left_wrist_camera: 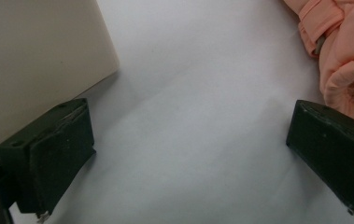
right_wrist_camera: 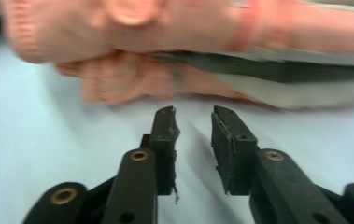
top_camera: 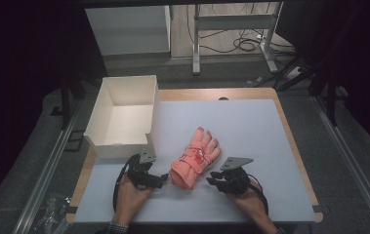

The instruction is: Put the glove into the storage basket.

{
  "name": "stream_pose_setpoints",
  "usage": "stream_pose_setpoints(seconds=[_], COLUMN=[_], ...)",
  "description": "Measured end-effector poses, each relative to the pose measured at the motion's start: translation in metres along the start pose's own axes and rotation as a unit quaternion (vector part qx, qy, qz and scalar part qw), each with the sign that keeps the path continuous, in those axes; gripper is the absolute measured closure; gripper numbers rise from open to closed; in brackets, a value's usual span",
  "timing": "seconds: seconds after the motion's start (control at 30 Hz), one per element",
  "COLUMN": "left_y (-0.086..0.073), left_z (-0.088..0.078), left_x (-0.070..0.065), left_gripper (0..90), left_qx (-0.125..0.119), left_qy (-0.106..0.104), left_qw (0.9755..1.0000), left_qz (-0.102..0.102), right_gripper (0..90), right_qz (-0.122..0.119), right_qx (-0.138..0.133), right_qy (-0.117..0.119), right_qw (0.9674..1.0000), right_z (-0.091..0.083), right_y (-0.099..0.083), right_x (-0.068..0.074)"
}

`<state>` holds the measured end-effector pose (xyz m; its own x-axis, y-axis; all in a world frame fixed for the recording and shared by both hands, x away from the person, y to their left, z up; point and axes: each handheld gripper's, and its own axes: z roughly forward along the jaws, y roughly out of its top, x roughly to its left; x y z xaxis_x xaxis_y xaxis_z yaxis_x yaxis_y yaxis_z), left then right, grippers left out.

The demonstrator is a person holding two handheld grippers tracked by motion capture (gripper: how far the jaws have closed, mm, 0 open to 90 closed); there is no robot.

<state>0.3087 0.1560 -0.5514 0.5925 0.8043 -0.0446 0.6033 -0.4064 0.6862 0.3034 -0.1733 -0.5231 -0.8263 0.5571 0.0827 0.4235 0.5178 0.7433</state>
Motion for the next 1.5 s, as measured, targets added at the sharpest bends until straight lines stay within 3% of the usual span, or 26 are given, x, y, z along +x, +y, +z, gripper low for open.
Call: stream_pose_setpoints(seconds=[0.23, 0.4, 0.5, 0.53, 0.63, 0.67, 0.73, 0.77, 0.8, 0.83, 0.87, 0.93, 0.97, 1.07, 1.23, 1.37, 1.5], left_y=[0.0, 0.0, 0.0, 0.0, 0.0, 0.0, 0.0, 0.001, 0.001, 0.001, 0.001, 0.001, 0.001, 0.0, -0.002, 0.001, 0.007], left_z=[0.0, 0.0, -0.001, -0.001, -0.004, -0.008, -0.01, -0.013, -0.016, -0.019, -0.022, -0.028, -0.031, -0.035, -0.039, -0.047, -0.055], left_x=[0.001, 0.001, 0.001, 0.001, 0.001, 0.002, 0.002, 0.003, 0.003, 0.004, 0.004, 0.005, 0.005, 0.002, -0.008, -0.018, -0.031], left_gripper=[0.8, 1.5, 2.4, 3.3, 3.5, 3.5, 3.4, 3.4, 3.2, 3.2, 3.1, 3.0, 2.8, 2.7, 2.2, 1.4, 0.5], left_qx=[-0.001, -0.004, -0.007, -0.007, -0.006, -0.007, -0.009, -0.01, -0.012, -0.014, -0.017, -0.021, -0.022, -0.022, -0.017, -0.006, -0.002], left_qy=[-0.002, -0.003, -0.002, -0.003, -0.007, -0.012, -0.013, -0.014, -0.016, -0.019, -0.021, -0.028, -0.031, -0.039, -0.05, -0.054, -0.076], left_qw=[1.0, 1.0, 1.0, 0.9999, 0.9999, 0.9998, 0.9998, 0.9997, 0.9996, 0.9995, 0.9994, 0.999, 0.9988, 0.9985, 0.9983, 0.9985, 0.9971], left_qz=[0.0, -0.004, -0.006, -0.007, -0.014, -0.016, -0.016, -0.017, -0.019, -0.021, -0.023, -0.028, -0.031, -0.033, -0.026, -0.01, 0.007], right_gripper=[60.2, 53.0, 47.8, 43.9, 39.8, 35.1, 28.5, 28.5, 22.0, 22.0, 21.4, 19.5, 14.3, 14.1, 14.0, 14.0, 14.0], right_qz=[0.02, 0.031, 0.044, 0.045, 0.045, 0.047, 0.055, 0.055, 0.072, 0.072, 0.087, 0.083, 0.087, 0.093, 0.092, 0.091, 0.092], right_qx=[-0.007, -0.007, -0.008, -0.003, 0.004, 0.006, 0.009, 0.009, 0.008, 0.008, 0.008, 0.011, 0.013, 0.014, 0.012, 0.012, 0.011], right_qy=[-0.046, -0.091, -0.122, -0.143, -0.16, -0.182, -0.195, -0.195, -0.196, -0.196, -0.188, -0.19, -0.205, -0.202, -0.203, -0.203, -0.204], right_qw=[0.9987, 0.9953, 0.9915, 0.9887, 0.9861, 0.9822, 0.9792, 0.9792, 0.9779, 0.9779, 0.9783, 0.9781, 0.9748, 0.9749, 0.9748, 0.9748, 0.9747], right_z=[-0.018, -0.033, -0.04, -0.044, -0.047, -0.051, -0.052, -0.052, -0.051, -0.051, -0.052, -0.051, -0.049, -0.05, -0.05, -0.05, -0.05], right_y=[-0.009, -0.018, -0.024, -0.028, -0.03, -0.034, -0.039, -0.039, -0.044, -0.044, -0.044, -0.044, -0.044, -0.044, -0.045, -0.045, -0.045], right_x=[-0.024, -0.042, -0.055, -0.063, -0.069, -0.076, -0.083, -0.083, -0.089, -0.089, -0.093, -0.092, -0.092, -0.093, -0.093, -0.093, -0.092])
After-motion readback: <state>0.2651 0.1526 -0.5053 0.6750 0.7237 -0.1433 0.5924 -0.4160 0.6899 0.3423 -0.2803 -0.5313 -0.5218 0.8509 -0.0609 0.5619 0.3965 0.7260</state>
